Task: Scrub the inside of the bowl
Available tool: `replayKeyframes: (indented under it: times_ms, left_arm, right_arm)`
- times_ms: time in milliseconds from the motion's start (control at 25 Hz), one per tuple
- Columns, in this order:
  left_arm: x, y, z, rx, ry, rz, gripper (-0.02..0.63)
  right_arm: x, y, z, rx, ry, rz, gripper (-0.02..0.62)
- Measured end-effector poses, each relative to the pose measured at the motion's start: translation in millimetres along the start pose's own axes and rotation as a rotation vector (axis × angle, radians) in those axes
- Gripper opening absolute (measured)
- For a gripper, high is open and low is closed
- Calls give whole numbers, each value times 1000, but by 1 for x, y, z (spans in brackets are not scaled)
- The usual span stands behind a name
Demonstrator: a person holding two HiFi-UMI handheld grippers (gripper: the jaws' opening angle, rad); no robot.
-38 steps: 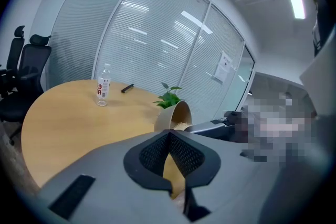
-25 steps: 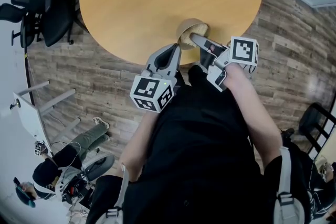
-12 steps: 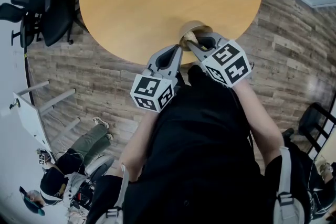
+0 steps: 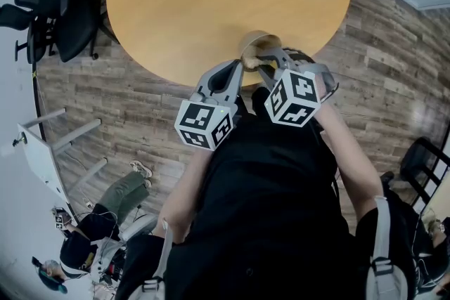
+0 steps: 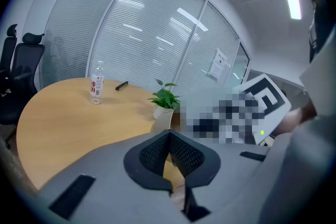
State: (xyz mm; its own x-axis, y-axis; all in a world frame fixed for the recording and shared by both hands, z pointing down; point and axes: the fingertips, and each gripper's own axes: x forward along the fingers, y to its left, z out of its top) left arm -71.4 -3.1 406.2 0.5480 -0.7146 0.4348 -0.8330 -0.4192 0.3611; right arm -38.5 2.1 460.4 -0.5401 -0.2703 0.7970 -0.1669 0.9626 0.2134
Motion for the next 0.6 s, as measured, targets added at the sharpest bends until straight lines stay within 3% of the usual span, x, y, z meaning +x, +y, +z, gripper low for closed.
replayKeyframes:
  times_ms: [200, 320, 480, 600]
  left_arm:
    - [0, -1, 0, -9, -3, -5, 11]
    - [0, 1, 0, -15, -3, 1, 11]
    - [-3, -2, 4, -12, -26, -13, 11]
    - [-4, -8, 8, 16, -46, -34, 11]
  right_arm:
    - [-2, -10, -2, -362, 75, -197, 37]
    - [-8, -22, 3, -492, 85, -330, 37]
    - [-16, -33, 7, -530, 78, -435, 37]
    - [-14, -33, 5, -455, 58, -419, 37]
